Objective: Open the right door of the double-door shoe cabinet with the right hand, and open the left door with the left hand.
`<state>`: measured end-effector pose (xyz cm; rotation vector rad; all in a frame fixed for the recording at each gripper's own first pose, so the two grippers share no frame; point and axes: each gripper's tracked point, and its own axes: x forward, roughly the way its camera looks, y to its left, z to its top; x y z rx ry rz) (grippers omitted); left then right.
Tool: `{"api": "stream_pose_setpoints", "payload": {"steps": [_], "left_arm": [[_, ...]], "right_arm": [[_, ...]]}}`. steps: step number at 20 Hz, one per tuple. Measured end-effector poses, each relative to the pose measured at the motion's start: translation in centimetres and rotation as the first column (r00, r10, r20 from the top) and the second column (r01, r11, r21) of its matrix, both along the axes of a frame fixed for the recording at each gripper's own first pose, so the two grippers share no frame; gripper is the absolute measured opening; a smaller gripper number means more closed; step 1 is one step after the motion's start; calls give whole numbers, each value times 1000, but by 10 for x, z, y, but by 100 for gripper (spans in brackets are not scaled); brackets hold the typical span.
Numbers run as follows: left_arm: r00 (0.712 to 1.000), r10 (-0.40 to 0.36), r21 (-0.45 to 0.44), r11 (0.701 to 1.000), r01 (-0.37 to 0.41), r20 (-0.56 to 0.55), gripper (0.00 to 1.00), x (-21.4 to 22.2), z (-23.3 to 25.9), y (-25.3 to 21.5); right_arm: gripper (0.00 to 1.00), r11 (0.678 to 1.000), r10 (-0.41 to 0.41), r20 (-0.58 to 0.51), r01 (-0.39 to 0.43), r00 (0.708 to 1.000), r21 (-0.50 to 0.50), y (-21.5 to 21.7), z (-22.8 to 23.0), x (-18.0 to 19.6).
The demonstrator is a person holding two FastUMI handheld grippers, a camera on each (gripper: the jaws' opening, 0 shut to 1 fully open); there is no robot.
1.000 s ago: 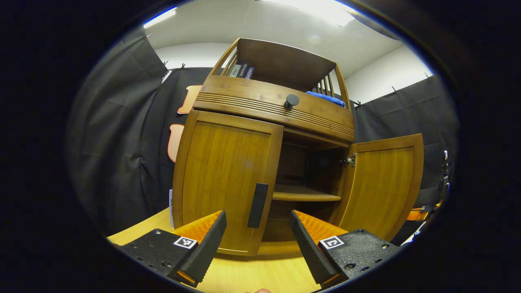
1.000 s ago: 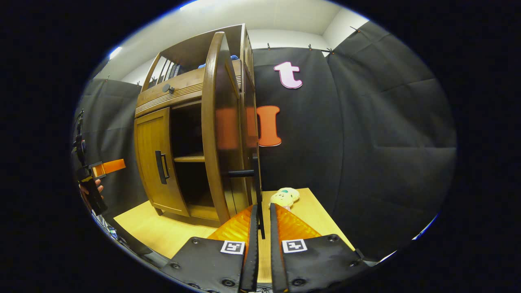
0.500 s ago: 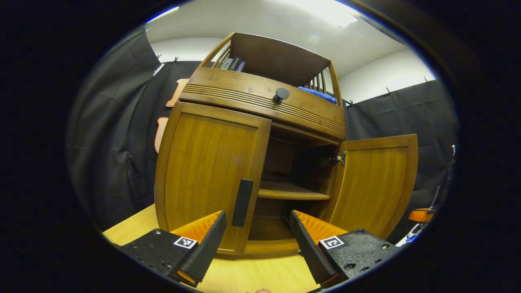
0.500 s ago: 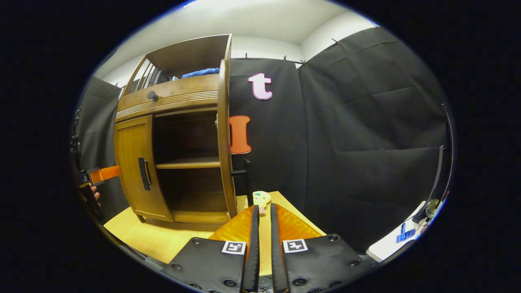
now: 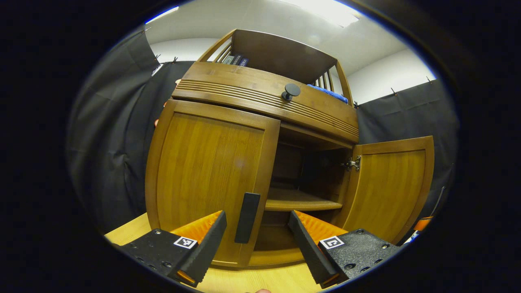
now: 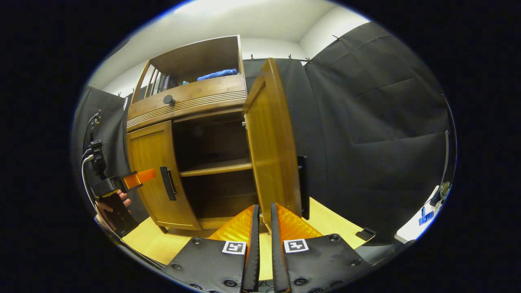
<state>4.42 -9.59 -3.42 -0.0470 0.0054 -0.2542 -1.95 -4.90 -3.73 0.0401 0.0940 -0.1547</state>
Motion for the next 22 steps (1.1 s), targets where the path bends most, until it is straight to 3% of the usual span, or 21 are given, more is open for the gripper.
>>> {"api": "stream_pose_setpoints", "payload": {"steps": [1,4,7,8,14,16,17,22], "left_arm": [[1000,7,12,1000,-7,-7,98,10,-5,-1],[999,26,20,999,-25,-22,91,29,-17,1],[999,37,39,999,-36,-32,94,51,-22,1],[999,39,47,998,-37,-36,94,56,-24,1],[997,73,66,995,-71,-26,91,81,-43,3],[996,85,64,995,-83,-32,91,90,-47,3],[995,88,61,994,-85,-37,91,94,-50,2],[988,136,56,990,-132,-71,90,106,-60,10]], "right_arm": [[32,1000,8,-2,-8,1000,-1,4,0,1],[66,999,31,-2,-31,1000,-21,9,4,10],[100,1000,22,-2,-22,1000,-17,8,8,18],[89,999,31,0,-31,1000,-7,11,9,21],[88,998,46,-2,-46,999,-30,19,7,30],[97,997,60,-4,-60,998,-53,26,5,30],[89,996,67,-5,-67,998,-59,29,5,29],[89,996,69,10,-68,998,-64,30,12,34]]}}
